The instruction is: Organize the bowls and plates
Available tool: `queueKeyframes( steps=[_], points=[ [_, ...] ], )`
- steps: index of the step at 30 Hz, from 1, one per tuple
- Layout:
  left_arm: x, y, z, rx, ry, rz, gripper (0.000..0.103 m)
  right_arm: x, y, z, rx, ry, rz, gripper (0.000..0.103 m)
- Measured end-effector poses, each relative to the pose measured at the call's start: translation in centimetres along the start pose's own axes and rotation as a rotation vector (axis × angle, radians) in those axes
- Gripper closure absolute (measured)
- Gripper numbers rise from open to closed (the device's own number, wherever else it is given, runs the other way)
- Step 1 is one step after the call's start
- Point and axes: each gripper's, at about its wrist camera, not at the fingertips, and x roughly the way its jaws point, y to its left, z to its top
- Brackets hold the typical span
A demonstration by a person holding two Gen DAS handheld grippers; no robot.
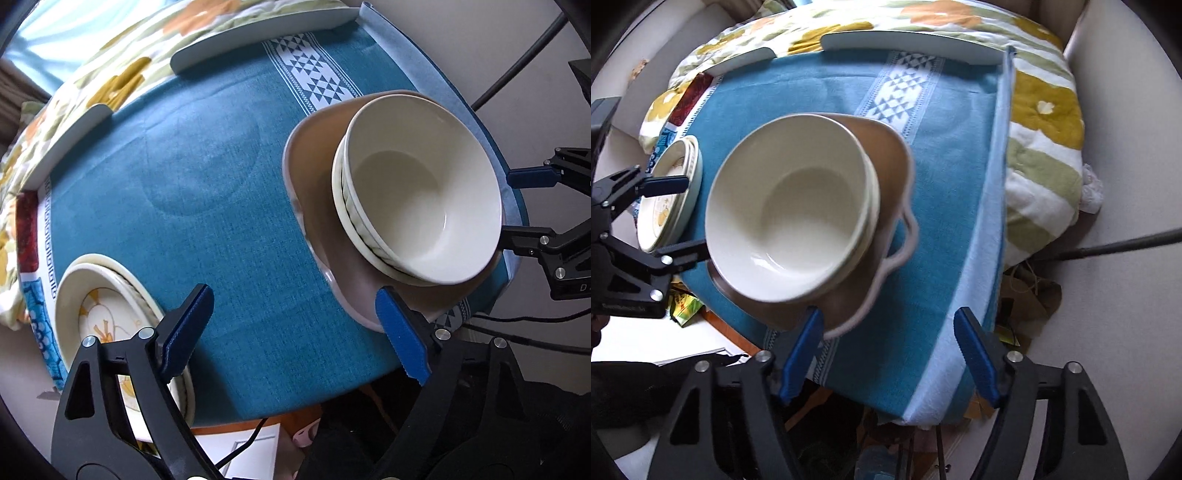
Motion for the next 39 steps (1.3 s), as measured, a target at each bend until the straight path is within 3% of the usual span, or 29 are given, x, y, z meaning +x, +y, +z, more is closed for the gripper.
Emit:
queueKeyframes(
  steps=[6,12,14,16,25,29,39],
  points=[
    [1.9,-0.5,0.5,0.013,0.048,-0.056,0.039,2.0,0.8,1.1,-0.080,0.072,0.011,0.056],
    [3.2,-1.3,0.7,0.012,0.039,-0.102,0.060,4.1,0.7,1.2,-0.086,0.082,0.118,0.071],
    [3.8,-1.9,0.8,0.021,0.041,-0.121,0.078,4.4,0.7,1.0,-0.092,0.064,0.140,0.079],
    [4.3,-2.7,0.8,0.039,0.044,-0.128,0.086,4.6,1.0,0.7,-0.104,0.048,0.134,0.079],
    [3.7,-2.9,0.1,0.046,-0.029,-0.075,0.089,4.2,2.4,-1.4,-0.100,-0.013,0.117,0.080],
    [2.7,-3.2,-1.1,0.046,-0.049,-0.057,0.090,4.0,2.3,-0.7,-0.095,-0.027,0.120,0.080],
    [-3.4,-1.0,-2.8,-0.013,-0.138,0.003,0.090,-0.3,5.2,1.3,-0.200,-0.092,0.092,0.080]
  ],
)
